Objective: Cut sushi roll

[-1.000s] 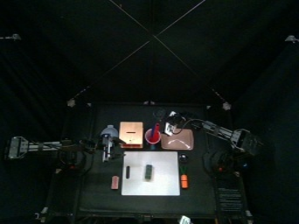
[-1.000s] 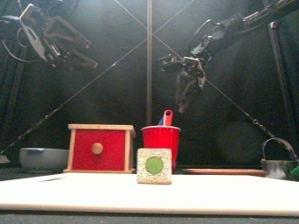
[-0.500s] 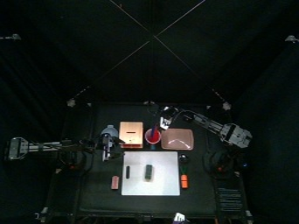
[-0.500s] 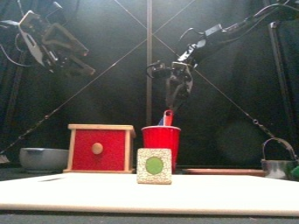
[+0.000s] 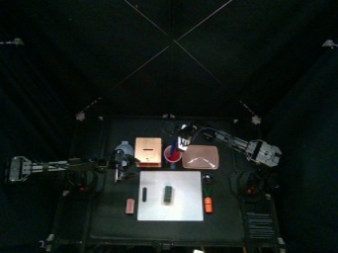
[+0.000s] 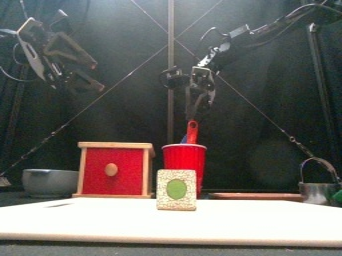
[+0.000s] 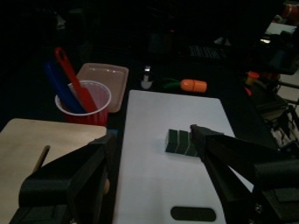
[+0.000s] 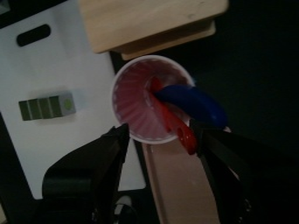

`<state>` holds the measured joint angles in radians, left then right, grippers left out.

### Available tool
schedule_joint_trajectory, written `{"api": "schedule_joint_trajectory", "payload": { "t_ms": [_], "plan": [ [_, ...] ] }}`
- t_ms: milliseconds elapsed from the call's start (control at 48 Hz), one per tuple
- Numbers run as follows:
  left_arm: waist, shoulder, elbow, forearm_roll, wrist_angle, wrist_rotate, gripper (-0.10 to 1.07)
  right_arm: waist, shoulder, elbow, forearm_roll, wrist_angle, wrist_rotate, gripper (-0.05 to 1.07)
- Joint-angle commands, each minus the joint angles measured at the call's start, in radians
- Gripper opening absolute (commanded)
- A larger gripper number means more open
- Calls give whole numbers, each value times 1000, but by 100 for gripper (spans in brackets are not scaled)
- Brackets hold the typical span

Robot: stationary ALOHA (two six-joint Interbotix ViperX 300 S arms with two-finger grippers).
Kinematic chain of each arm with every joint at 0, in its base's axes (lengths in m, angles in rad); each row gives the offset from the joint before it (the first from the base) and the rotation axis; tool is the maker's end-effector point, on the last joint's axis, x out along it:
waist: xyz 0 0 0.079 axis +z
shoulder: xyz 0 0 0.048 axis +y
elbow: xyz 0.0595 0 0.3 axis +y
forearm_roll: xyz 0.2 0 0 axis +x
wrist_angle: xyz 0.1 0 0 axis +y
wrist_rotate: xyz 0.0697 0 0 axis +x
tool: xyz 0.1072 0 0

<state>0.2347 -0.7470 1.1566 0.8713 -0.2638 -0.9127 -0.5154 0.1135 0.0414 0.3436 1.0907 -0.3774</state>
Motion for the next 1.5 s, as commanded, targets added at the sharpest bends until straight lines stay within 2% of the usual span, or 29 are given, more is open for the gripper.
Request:
{"api": "schedule_joint_trajectory", "payload": {
  "t_ms": [0, 229, 625, 896, 1042, 1167, 1292, 1479],
  "plan": [
    [11, -8, -6, -11, -6, 2, 99, 17, -18, -25, 0, 11, 0, 89],
    [28, -21, 6, -14, -8, 2, 99, 54, -14, -12, -40, 8, 5, 89],
    [29, -23, 15, -40, -8, 2, 99, 46, 6, 40, -110, -34, 25, 89],
    [31, -23, 18, -63, -6, 2, 99, 51, 6, 26, -117, -44, 20, 86],
    [31, -23, 25, -72, -8, 2, 99, 51, 8, 26, -117, -49, 17, 78],
    [31, -23, 29, -75, -6, 2, 99, 51, 8, 28, -115, -71, 15, 61],
    [34, -23, 37, -78, -8, 2, 99, 51, 14, 26, -117, -77, 14, 49],
    [48, -23, 48, -98, -6, 3, 99, 51, 15, 20, -110, -80, 15, 46]
  ]
}}
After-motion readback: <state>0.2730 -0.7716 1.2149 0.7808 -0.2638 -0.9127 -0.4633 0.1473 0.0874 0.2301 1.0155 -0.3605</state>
